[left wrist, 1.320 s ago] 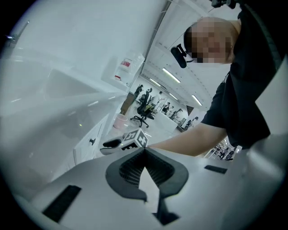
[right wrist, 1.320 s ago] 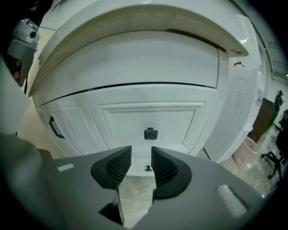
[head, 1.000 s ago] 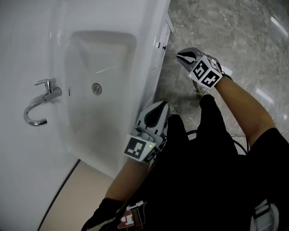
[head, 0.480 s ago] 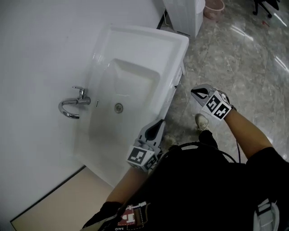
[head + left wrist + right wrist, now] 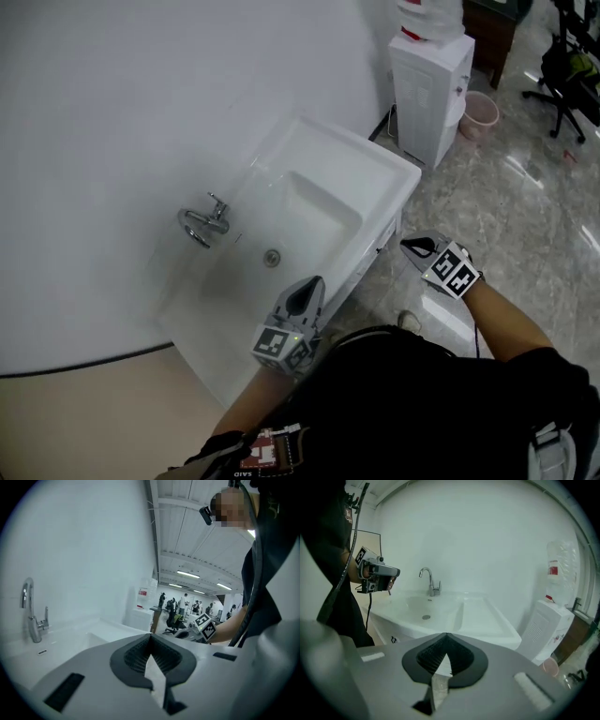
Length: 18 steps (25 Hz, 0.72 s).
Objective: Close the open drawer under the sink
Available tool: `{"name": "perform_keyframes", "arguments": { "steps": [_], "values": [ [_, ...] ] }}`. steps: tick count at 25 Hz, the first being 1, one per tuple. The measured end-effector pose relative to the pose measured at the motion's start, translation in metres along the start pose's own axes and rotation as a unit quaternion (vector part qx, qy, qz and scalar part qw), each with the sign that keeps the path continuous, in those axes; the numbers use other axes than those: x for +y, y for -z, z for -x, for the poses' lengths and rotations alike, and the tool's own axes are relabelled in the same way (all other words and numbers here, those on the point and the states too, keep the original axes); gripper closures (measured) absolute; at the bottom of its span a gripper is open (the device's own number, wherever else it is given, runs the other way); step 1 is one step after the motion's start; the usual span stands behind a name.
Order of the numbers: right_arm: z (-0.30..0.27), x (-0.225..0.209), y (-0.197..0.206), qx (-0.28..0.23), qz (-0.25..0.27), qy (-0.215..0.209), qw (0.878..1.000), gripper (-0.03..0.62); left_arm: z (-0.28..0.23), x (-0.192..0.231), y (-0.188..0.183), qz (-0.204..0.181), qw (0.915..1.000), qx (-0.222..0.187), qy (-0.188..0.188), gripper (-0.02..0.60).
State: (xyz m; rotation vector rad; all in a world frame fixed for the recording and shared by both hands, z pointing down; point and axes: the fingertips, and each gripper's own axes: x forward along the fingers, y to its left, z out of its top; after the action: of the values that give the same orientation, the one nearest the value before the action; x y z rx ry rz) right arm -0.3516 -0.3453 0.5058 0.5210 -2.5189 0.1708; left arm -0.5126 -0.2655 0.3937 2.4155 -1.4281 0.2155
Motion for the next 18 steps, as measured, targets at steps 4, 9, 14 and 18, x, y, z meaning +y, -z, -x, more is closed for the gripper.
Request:
{"name": "perform_keyframes", "arguments": {
  "steps": [4, 9, 14, 18],
  "values": [
    [0.006, 0.002, -0.026, -0.008, 0.008, -0.021, 1.0, 0.592, 0.032, 0.017, -0.029, 0.008, 0.9972, -0.047, -0.057, 0.584],
    [0.005, 0.004, -0.06, -0.016, 0.02, -0.044, 0.999, 0.592, 0.08, 0.036, -0.051, 0.025, 0.9887, -0.088, -0.119, 0.584],
    [-0.013, 0.015, -0.104, -0.029, 0.02, -0.058, 0.998, 0.592, 0.138, 0.069, -0.061, 0.052, 0.9762, -0.127, -0.168, 0.584],
    [-0.042, 0.034, -0.149, -0.047, 0.025, -0.061, 0.997, 0.592, 0.191, 0.106, -0.064, 0.052, 0.9672, -0.151, -0.198, 0.584]
  ]
}}
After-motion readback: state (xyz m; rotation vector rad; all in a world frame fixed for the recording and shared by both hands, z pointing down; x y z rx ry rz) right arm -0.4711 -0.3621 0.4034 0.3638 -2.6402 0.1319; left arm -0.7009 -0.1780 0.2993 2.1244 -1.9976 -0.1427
